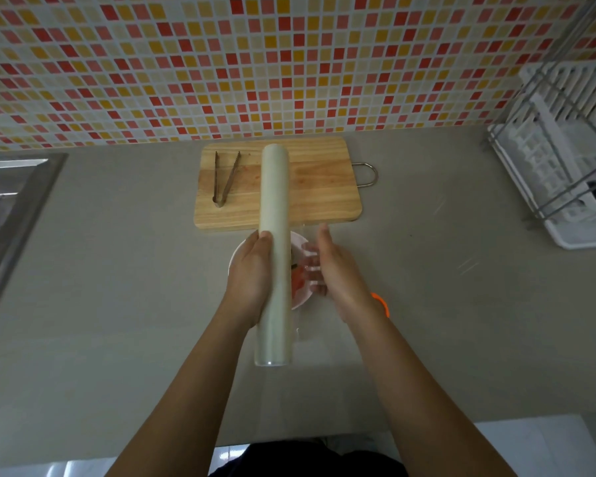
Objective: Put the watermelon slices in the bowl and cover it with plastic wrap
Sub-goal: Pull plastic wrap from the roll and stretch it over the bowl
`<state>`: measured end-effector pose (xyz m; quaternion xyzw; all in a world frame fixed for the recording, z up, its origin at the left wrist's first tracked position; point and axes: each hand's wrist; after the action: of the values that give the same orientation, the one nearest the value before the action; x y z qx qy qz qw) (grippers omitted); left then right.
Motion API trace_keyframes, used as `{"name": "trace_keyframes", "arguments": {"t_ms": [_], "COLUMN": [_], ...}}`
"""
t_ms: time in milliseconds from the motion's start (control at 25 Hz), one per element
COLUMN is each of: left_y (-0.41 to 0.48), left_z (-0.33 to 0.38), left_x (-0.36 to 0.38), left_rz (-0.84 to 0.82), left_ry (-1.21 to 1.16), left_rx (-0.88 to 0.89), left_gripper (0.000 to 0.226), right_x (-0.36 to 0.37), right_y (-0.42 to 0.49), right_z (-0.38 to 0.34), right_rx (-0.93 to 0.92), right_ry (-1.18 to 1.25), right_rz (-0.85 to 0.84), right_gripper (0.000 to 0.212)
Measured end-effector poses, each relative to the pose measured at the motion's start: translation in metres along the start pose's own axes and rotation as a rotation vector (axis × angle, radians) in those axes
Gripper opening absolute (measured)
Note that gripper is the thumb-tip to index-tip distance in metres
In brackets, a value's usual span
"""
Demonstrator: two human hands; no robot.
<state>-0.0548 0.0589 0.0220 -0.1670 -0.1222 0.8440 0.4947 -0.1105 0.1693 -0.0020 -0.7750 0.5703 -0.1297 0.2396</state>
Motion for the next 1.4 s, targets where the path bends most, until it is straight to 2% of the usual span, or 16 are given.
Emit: {"name": "trace_keyframes", "arguments": {"t_ms": [80,160,320,480,560,720,920,1160,1400], "left_y": [0.006,0.011,0.016,0.014,0.013,0.020,0.024,0.024,0.018], "left_z": [0.002,0.002,0.002,0.001,0.004,0.005,-0.001,-0.002,-0.005], "left_x": [0.000,0.001,0.006,0.016,0.018,0.009,0.003,-0.007,-0.002], "left_rz": [-0.013,-0.010,0.049,0.137,0.183,0.200,0.071,-0.040,0.055], "left_ry": [0.017,0.049,0.156,0.258,0.275,0.219,0.209,0.054,0.255], "left_rx": [0.006,0.021,0.078,0.170,0.224,0.171,0.067,-0.045,0.067], "left_gripper": [0.039,0.039,0.041,0.042,0.041,0.038,0.052,0.031,0.038], "right_x": [-0.001,0.002,0.014,0.024,0.023,0.011,0.006,0.000,0.000], "right_y": [-0.012,-0.022,-0.023,-0.026,-0.025,-0.015,-0.011,-0.005,-0.007], "right_z": [0.004,0.009,0.018,0.020,0.018,0.019,0.031,0.040,0.042], "right_rx": [0.046,0.031,-0.116,-0.372,-0.423,-0.488,-0.445,-0.388,-0.424], "right_ry": [-0.078,-0.054,-0.055,-0.271,-0.314,-0.398,-0.368,-0.309,-0.313], "right_rz": [-0.130,-0.177,0.060,0.286,0.281,0.273,0.244,0.276,0.238], "right_gripper": [0.058,0.052,0.041,0.030,0.027,0.025,0.030,0.027,0.028]}}
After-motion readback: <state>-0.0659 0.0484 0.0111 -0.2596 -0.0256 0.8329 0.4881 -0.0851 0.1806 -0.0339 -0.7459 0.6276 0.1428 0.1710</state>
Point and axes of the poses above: each hand's wrist, its own y-axis towards the middle knuckle, its own x-axis out of the palm, z = x × y
